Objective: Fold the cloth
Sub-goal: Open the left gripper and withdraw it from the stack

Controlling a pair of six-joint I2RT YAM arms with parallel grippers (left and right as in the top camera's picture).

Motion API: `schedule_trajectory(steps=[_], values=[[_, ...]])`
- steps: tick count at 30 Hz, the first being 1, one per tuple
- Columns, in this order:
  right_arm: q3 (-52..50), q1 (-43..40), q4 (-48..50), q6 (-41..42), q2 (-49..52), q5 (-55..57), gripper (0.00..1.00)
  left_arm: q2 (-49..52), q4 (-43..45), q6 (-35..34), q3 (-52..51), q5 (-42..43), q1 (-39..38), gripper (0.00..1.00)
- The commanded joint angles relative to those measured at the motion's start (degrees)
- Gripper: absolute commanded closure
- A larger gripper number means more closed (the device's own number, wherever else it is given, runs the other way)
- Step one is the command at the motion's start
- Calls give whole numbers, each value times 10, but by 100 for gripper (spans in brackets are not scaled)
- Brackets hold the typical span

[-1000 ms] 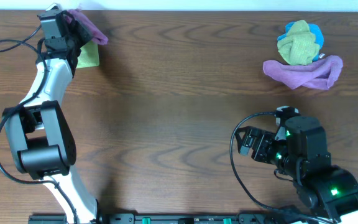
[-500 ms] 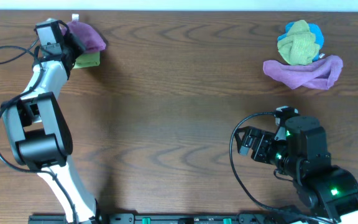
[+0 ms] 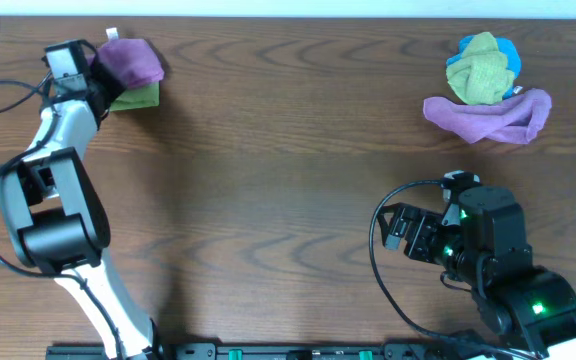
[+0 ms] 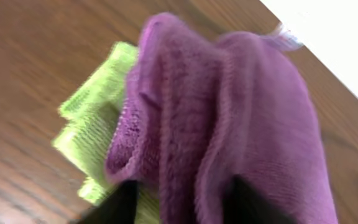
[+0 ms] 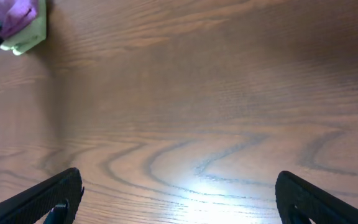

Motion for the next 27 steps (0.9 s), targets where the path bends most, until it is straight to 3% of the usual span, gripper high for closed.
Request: schedule_trajectory(steps=[1, 3, 4, 5, 6, 12, 17, 23, 27], values=[[-2, -7, 2, -1, -1, -1, 1, -6, -12, 22, 13, -10, 8, 36], [-2, -7, 6, -13, -1, 6, 1, -12, -21, 36, 13, -13, 8, 29], [-2, -7, 7, -18, -1, 9, 1, -17, -25, 42, 13, -14, 8, 22], [-2, -7, 9, -21, -1, 17, 1, -24, -32, 47, 13, -18, 8, 8], [-2, -7, 9, -22, -1, 31, 1, -35, -40, 55, 13, -21, 8, 5], [-2, -7, 36, -48, -2, 90, 1, -118, -111, 55, 13, -54, 8, 4], [-2, -39, 24, -129, -3, 96, 1, -239, -250, 55, 13, -56, 8, 5], [-20, -122, -12, -229, -33, 34, 6, -337, -435, 55, 13, -56, 8, 5], [-79, -190, 0, -247, -103, -31, 7, -367, -529, 57, 11, -55, 8, 5]])
